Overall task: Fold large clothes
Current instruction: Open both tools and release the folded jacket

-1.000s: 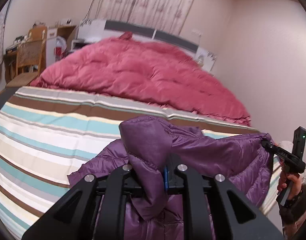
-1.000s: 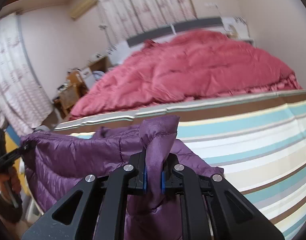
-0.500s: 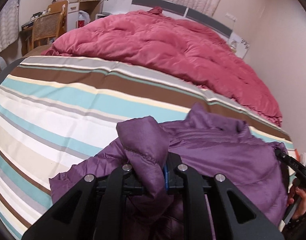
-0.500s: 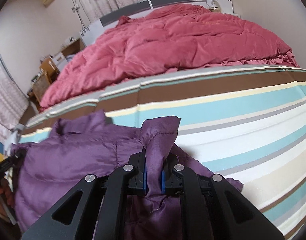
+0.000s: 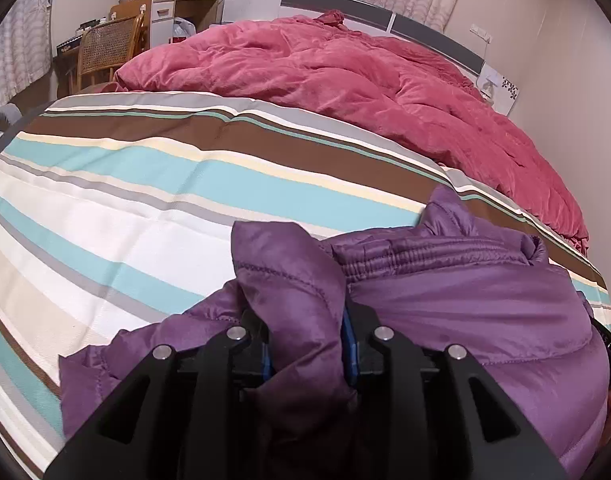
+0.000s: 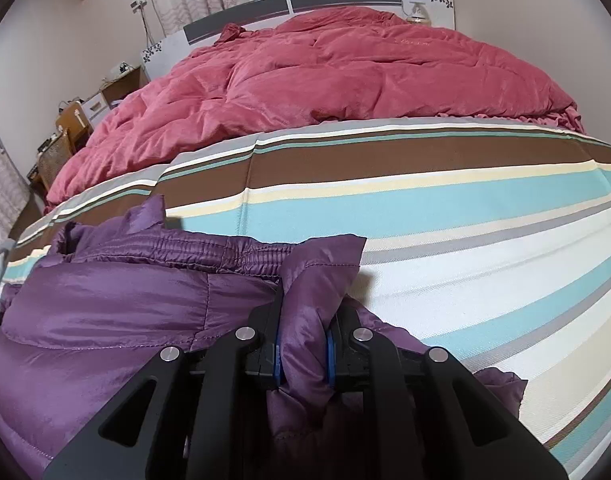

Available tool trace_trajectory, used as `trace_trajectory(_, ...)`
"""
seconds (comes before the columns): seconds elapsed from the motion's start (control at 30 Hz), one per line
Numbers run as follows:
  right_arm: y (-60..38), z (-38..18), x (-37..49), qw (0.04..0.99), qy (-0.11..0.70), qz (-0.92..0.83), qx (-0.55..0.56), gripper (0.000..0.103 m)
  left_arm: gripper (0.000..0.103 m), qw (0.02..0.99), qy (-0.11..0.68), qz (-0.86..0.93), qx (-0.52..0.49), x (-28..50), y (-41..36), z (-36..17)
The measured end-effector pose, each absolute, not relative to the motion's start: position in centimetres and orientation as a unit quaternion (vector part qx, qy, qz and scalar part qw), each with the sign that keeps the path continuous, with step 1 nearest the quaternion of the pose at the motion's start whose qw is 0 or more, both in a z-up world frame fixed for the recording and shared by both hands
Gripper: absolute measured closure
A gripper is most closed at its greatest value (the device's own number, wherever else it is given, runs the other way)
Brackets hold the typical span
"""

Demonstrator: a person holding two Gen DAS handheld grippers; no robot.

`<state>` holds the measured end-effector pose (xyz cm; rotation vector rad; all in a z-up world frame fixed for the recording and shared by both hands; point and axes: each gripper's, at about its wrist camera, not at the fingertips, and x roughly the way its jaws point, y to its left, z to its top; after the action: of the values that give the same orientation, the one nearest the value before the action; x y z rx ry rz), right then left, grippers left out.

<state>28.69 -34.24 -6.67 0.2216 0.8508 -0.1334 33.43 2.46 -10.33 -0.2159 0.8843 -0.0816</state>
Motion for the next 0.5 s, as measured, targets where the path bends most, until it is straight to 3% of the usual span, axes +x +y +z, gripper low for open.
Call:
trace_trajectory(0.27, -33.8, -6.7, 28.7, 0.904, 0.410, -0.073, 0.096, 0.089, 0.072, 0.899, 0.422, -0.039, -0.109, 33.4, 2.7, -10.4)
trace_trajectory(0.33, -33.8, -6.6, 28.7, 0.903, 0.411, -0.077, 0.096, 0.085, 0.055, 0.899, 0.422, -0.031, -0.109, 33.1, 2.9, -10.0)
trace_trajectory(0.43, -34.1, -6.3, 28.5, 0.901, 0.411, -0.093, 0.099, 0.073, 0.032, 0.908, 0.395, -0.039, -0.132, 31.3, 3.8, -8.1)
trace_trajectory(0.5, -34.7, -6.1, 28.3, 0.898, 0.412, -0.107, 0.109, 0.051, 0.029, 0.916, 0.372, -0.051, -0.142, 29.6, 3.9, -6.5)
